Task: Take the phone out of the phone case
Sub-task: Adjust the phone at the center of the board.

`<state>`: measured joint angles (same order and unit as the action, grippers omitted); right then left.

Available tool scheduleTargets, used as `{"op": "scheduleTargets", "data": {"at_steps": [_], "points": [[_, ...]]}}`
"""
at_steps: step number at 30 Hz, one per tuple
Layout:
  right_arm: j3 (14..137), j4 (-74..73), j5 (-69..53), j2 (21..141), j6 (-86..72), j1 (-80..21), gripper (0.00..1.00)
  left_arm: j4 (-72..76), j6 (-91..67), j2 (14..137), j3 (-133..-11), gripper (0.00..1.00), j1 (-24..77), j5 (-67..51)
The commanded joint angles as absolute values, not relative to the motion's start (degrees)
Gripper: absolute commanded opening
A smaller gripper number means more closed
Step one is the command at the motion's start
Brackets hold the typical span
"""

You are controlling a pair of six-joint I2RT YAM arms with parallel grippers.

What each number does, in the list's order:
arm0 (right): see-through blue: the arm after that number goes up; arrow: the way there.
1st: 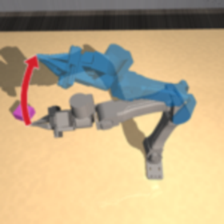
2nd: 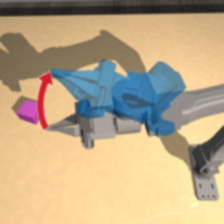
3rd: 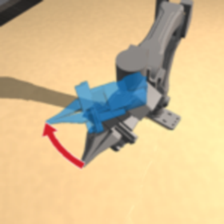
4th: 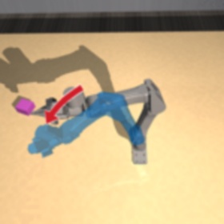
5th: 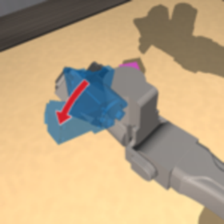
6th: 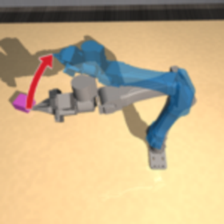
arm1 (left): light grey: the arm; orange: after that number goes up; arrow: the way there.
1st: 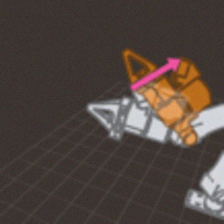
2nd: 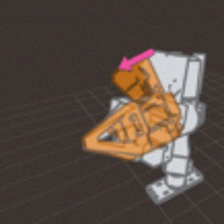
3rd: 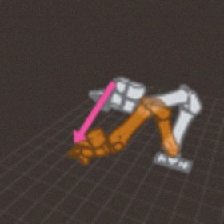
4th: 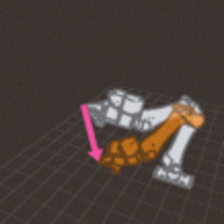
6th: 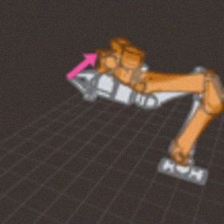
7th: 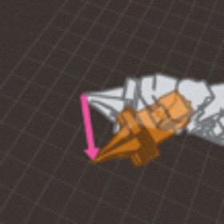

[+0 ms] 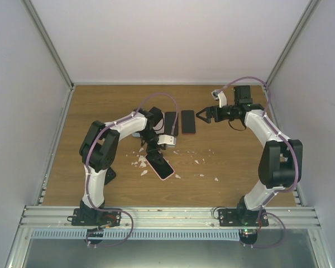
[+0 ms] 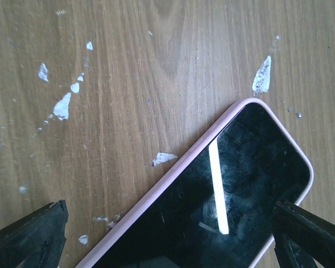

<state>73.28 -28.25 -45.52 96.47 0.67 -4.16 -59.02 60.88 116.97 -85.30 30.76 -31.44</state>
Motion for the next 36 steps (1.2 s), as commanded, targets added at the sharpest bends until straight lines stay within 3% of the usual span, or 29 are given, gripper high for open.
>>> {"op": "scheduleTargets", "data": {"at_steps": [1,16,27,36], "points": [[72.9,-27.3,-46.3,95.4,1.8,-3.8,1.0,-60.2,62.4,118.9,-85.8,0.99,30.3,-32.3],[73.3,-27.6,-46.6,96.0,1.8,-3.8,1.0,-57.1,64.8,106.9,-69.8,0.99,28.8,-29.8],[73.3,-27.7,-46.7,95.6,1.8,-3.7,1.0,-43.2,57.5,90.9,-52.4,0.99,31.6,-22.5],[73.4,-27.5,-47.1,95.7,1.8,-3.7,1.0,-38.0,58.3,85.1,-51.3,0.99,34.7,-17.0]]}}
